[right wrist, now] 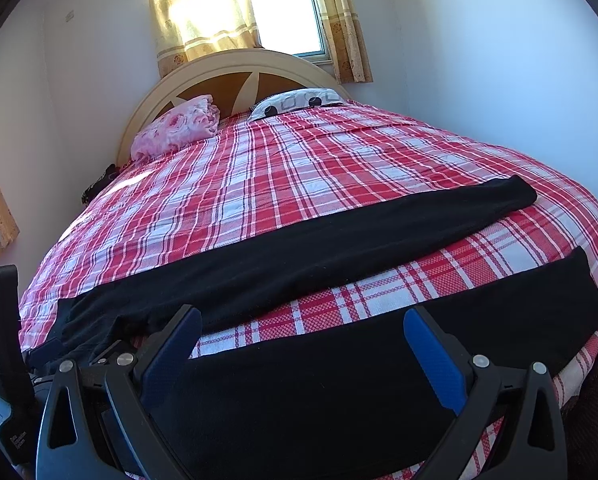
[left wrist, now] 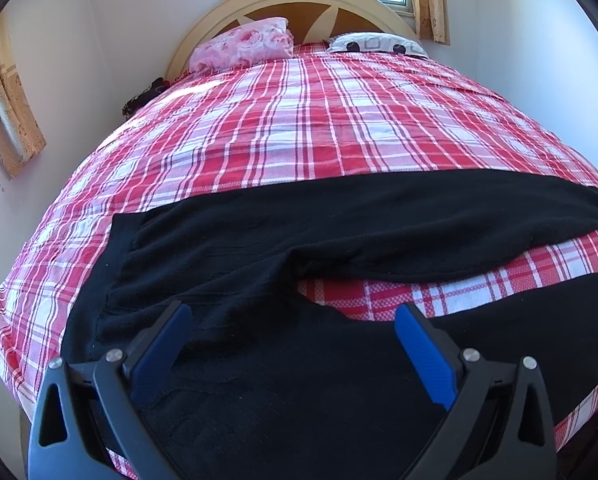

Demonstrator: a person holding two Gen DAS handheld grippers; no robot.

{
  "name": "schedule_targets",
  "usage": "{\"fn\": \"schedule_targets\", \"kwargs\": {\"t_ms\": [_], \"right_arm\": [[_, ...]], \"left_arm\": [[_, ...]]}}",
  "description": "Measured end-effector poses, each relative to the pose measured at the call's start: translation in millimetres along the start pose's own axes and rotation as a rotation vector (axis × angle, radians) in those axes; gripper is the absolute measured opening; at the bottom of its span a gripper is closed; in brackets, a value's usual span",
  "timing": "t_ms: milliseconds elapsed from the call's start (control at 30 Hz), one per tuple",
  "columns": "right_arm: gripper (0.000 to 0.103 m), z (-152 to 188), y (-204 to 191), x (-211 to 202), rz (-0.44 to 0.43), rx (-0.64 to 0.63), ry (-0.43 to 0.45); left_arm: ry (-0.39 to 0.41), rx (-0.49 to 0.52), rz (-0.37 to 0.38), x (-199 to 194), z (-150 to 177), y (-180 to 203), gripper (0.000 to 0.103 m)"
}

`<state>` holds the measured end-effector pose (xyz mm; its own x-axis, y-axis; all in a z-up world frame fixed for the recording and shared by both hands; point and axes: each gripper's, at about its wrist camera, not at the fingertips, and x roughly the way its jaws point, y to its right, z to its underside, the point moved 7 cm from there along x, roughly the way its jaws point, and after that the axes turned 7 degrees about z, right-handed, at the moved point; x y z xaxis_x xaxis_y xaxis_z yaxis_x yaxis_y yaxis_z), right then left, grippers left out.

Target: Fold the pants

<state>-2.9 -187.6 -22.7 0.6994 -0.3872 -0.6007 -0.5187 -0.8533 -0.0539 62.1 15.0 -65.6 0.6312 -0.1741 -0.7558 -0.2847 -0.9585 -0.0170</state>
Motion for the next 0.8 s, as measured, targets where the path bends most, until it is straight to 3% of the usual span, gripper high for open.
{"fn": "schedule_targets", "kwargs": {"t_ms": [267, 500, 600, 700, 800], "right_arm": [[0.102, -8, -12, 16, -0.036, -0.056, -0.039], [0.101, -38, -64, 51, -0.202, -0.265, -0.090], [0.088, -50, -104, 77, -0.294, -0.396, -0.116], [0.070, -50, -152, 107, -0.416, -0.509, -0.198], [0.069, -44, -197, 136, -0.526, -0.561, -0.305]], "left_arm": [[-0.014, -0.015, -0.027, 8, -7, -34, 0.103], [-0.044, -0.110, -0.121, 26, -18, -106, 0.103], [-0.059, -0.187, -0.116, 36, -21, -131, 0.101], [-0.095, -0.250, -0.104, 51, -19, -151, 0.097], [-0.144, -0.312, -0.072, 67, -14, -160, 0.093]]}}
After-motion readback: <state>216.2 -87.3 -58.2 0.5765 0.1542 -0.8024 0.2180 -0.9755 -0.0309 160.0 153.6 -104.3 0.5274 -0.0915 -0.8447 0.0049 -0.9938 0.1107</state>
